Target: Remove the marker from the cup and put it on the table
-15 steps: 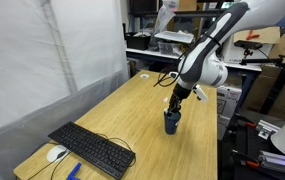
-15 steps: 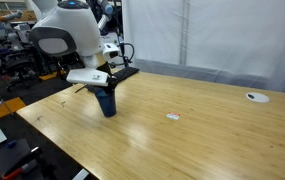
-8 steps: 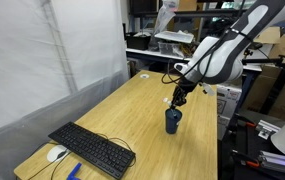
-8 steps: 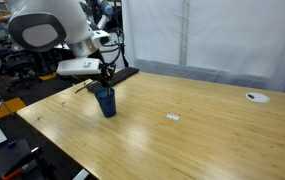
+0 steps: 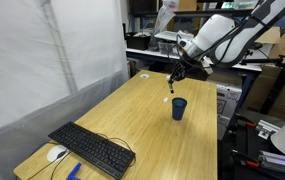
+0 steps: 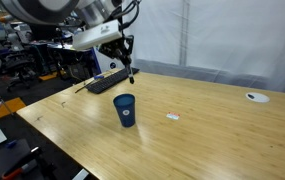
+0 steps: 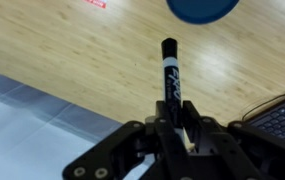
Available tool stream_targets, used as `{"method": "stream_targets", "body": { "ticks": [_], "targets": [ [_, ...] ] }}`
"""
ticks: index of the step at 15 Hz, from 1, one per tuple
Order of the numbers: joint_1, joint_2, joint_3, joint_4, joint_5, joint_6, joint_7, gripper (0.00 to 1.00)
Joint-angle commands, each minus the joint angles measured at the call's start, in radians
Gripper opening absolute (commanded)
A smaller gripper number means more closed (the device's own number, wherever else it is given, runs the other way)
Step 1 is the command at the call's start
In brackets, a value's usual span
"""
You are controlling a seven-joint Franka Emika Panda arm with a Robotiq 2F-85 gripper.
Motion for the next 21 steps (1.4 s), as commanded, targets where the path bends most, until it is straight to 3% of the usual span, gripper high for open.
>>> {"method": "stream_targets", "body": {
  "ticks": [1, 2, 3, 7, 10, 15, 21],
  "targets": [
    [-0.132, -0.132, 0.117, 0.061, -0.165, -0.189, 0.144, 0.05],
    [-0.131, -0.157, 0.138, 0.088, -0.172, -0.265, 0.177, 0.05],
    [-0.042, -0.179, 0.091, 0.113, -0.081, -0.367, 0.119, 0.05],
    [0.037, -0.133, 0.112, 0.184, 0.114, -0.620, 0.022, 0.05],
    [0.036, -0.033, 0.141, 0.229, 0.208, -0.749, -0.025, 0.05],
    [-0.036, 0.174, 0.207, 0.295, 0.327, -0.784, -0.095, 0.05],
    [-0.114, 0.341, 0.314, 0.357, 0.335, -0.711, -0.017, 0.05]
  ]
}}
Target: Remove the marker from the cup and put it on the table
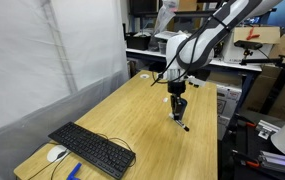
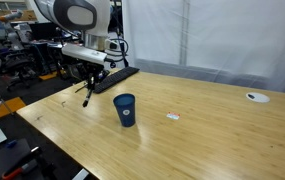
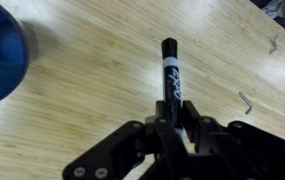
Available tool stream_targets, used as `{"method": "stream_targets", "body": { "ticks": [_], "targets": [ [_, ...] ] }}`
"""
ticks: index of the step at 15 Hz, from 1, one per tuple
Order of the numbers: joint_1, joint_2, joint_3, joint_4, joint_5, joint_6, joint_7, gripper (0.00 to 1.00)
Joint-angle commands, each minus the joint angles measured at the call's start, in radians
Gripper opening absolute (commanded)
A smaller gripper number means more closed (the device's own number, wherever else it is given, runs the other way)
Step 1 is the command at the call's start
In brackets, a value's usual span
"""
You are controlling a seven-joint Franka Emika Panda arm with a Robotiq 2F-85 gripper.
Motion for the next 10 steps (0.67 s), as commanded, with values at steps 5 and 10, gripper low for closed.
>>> {"method": "stream_targets", "body": {
  "ticks": [5, 10],
  "targets": [
    [-0.097, 0.097, 0.110, 0.053, 0.009, 0.086, 0.080, 0.05],
    [-0.133, 0.169, 0.141, 0.074, -0.004, 0.128, 0.105, 0.05]
  ]
}}
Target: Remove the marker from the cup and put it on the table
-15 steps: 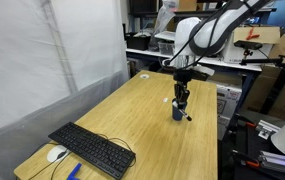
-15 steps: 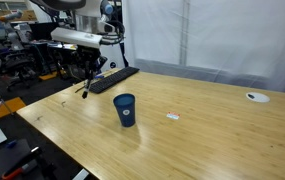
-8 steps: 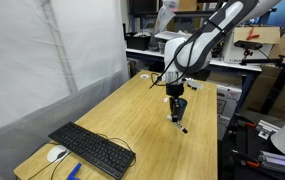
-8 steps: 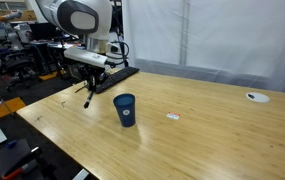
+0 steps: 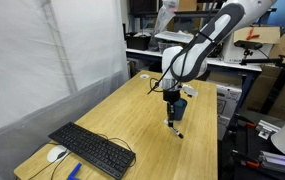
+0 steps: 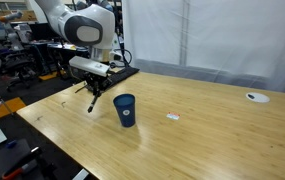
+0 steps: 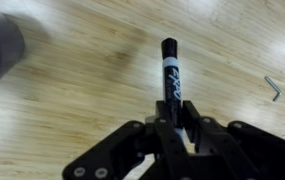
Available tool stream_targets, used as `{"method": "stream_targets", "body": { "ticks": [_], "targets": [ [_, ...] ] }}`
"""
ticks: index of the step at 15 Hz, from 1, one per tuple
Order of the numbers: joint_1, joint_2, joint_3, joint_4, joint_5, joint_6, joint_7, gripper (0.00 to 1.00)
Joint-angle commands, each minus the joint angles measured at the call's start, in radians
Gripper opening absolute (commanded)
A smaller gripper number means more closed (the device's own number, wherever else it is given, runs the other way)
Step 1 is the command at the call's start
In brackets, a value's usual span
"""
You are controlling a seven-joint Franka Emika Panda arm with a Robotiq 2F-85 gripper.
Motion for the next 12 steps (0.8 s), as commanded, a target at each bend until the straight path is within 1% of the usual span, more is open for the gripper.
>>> {"method": "stream_targets", "body": {
  "ticks": [1, 7, 8, 9, 10, 11, 12],
  "targets": [
    [-0.046, 0.052, 0.041, 0.033, -0.012, 0.028, 0.035, 0.05],
    [-0.056, 0.122, 0.054, 0.077, -0.053, 0.052, 0.098, 0.05],
    [-0.057, 0.129, 0.056, 0.084, -0.057, 0.053, 0.106, 0.31],
    [-0.059, 0.134, 0.059, 0.089, -0.062, 0.052, 0.113, 0.28],
    [-0.059, 0.137, 0.061, 0.092, -0.067, 0.052, 0.120, 0.29],
    [-0.061, 0.137, 0.064, 0.094, -0.068, 0.051, 0.123, 0.25],
    [-0.060, 0.138, 0.065, 0.096, -0.070, 0.053, 0.128, 0.26]
  ]
}}
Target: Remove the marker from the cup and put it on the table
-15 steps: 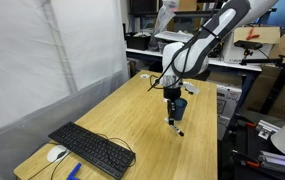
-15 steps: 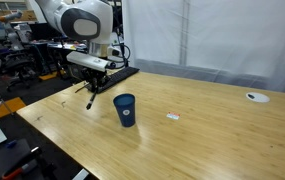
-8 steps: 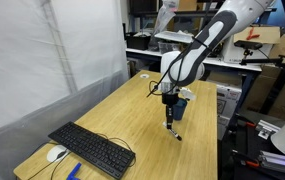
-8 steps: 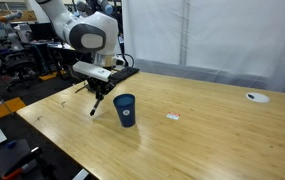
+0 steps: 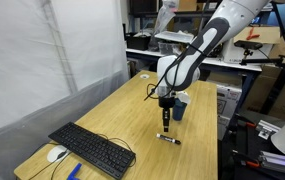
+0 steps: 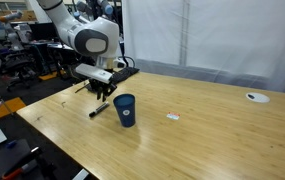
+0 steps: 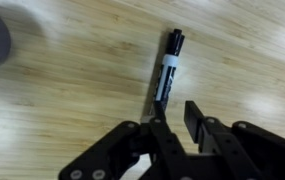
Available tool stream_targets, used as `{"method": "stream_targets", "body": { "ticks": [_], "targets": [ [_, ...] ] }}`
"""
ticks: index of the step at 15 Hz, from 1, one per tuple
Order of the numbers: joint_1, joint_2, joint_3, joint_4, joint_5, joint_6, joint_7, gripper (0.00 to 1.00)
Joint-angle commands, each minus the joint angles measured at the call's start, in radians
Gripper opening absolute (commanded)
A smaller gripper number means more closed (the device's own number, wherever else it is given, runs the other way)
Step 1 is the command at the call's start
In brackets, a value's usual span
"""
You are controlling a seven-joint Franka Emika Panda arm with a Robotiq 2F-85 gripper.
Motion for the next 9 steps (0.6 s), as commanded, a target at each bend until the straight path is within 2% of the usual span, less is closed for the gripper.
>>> {"method": "stream_targets", "body": {
  "ticks": [1, 3, 9],
  "targets": [
    [-0.032, 0.009, 0.031, 0.016, -0.023, 0.007, 0.029, 0.29],
    [-0.034, 0.005, 0.036, 0.014, -0.023, 0.011, 0.029, 0.55],
    [-0.023, -0.114, 0.060, -0.015, -0.057, -0.022, 0.015, 0.97]
  ]
}}
